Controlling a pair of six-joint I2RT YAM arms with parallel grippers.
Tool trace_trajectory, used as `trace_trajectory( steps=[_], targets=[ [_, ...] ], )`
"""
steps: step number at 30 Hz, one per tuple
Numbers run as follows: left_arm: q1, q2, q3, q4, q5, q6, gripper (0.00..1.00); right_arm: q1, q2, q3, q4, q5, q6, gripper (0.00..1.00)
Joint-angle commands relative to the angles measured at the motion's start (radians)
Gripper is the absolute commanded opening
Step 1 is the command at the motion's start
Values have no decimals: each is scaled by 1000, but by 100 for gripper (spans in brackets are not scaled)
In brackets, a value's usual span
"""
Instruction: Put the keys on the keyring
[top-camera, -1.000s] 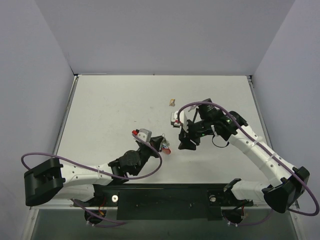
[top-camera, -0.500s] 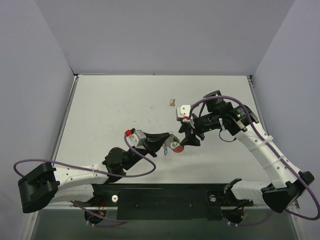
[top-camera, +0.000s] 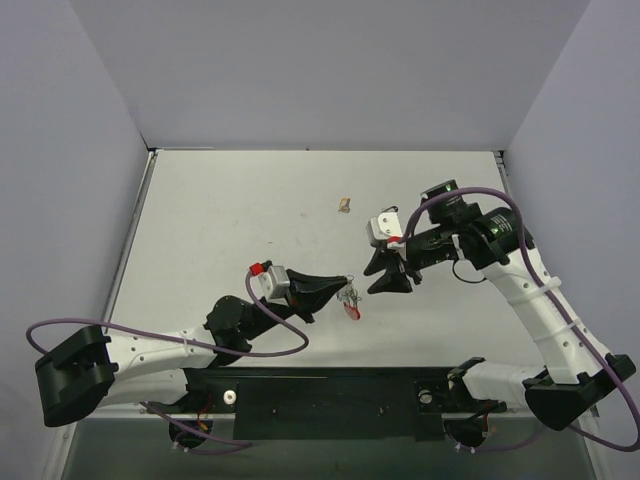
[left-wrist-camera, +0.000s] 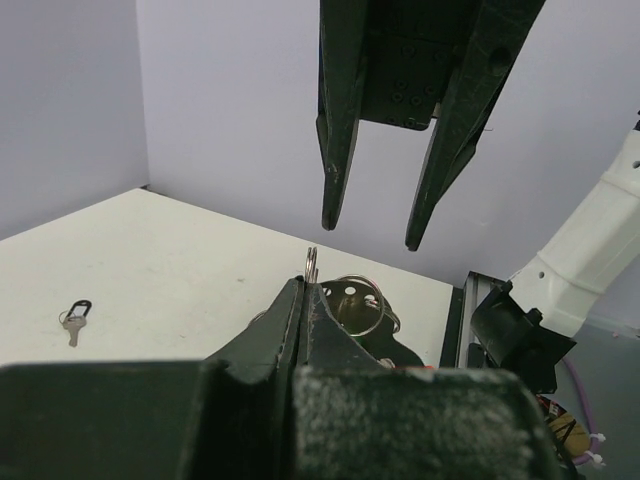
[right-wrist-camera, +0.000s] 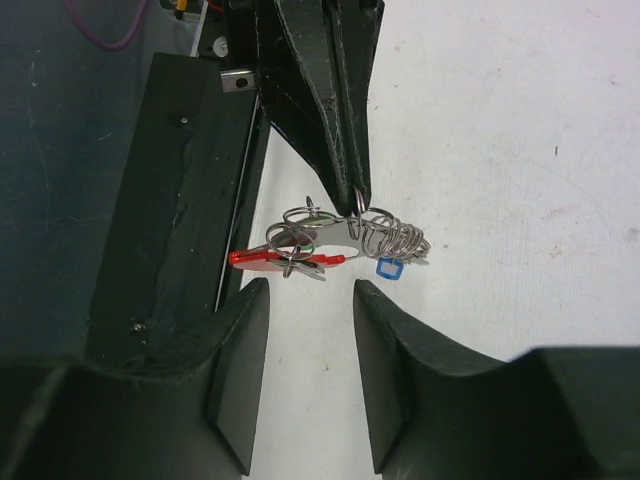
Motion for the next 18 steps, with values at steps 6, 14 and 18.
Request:
trace_trajectory(
  steps=[6, 14, 18],
  targets=[
    [1, 34, 32, 168, 48, -56, 0, 13, 52, -34, 94, -21, 103, 24],
    [-1, 73, 31, 212, 46, -80, 0, 37, 60, -70, 121, -22, 116, 22],
    [-1, 79, 31, 218, 41, -80, 0, 55, 58, -96, 133, -16, 121, 17]
  ],
)
